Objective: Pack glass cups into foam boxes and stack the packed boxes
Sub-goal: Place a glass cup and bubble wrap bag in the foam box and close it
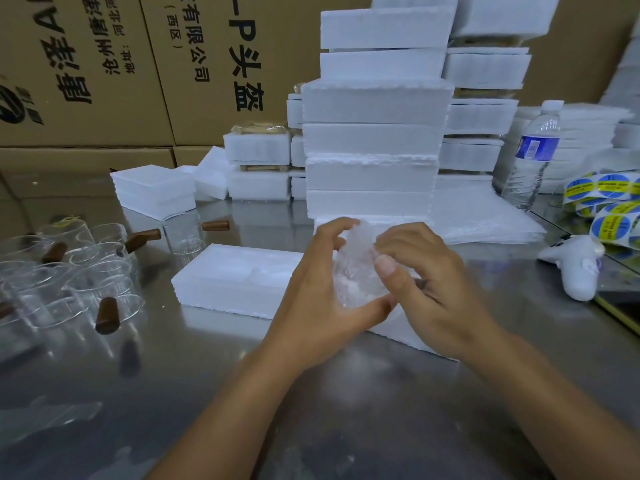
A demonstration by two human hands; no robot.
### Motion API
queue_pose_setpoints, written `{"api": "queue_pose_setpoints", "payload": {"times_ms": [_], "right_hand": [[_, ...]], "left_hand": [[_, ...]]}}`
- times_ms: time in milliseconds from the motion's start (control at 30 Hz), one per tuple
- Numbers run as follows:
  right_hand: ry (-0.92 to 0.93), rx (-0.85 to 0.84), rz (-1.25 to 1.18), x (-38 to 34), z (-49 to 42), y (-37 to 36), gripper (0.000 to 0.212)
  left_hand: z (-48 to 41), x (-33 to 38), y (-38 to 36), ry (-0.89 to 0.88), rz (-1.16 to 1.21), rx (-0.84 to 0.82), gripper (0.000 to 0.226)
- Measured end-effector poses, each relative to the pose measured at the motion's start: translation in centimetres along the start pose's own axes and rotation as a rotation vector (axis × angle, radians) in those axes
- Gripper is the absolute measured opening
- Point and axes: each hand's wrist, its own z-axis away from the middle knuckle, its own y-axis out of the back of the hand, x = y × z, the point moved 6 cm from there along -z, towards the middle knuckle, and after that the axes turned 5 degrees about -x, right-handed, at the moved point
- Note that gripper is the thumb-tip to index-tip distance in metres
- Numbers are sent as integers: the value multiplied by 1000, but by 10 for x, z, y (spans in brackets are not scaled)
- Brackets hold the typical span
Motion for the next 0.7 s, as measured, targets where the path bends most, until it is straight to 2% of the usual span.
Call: {"api": "queue_pose_setpoints", "payload": {"times_ms": [133, 300, 400, 500, 567, 633, 700], "right_hand": [[-39, -109, 15, 4, -2, -6, 42], [8, -213, 232, 5, -1, -11, 53], [36, -240, 307, 4, -1, -13, 53], [-17, -99, 149, 6, -3, -2, 49], [-91, 78, -20, 14, -3, 13, 39], [-180, 202, -53, 26, -3, 27, 20], [-337, 155, -134, 40, -4, 31, 11]], "left_hand": [[3, 4, -4, -52, -68, -12, 70], [4, 2, -4, -49, -66, -1, 81], [3, 6, -5, -97, -125, -1, 69], [2, 8, -6, -133, -157, 22, 40], [2, 5, -2, -100, -173, 66, 36], [1, 1, 6, -59, -169, 123, 37], [1, -2, 11, -29, -151, 163, 38]]}}
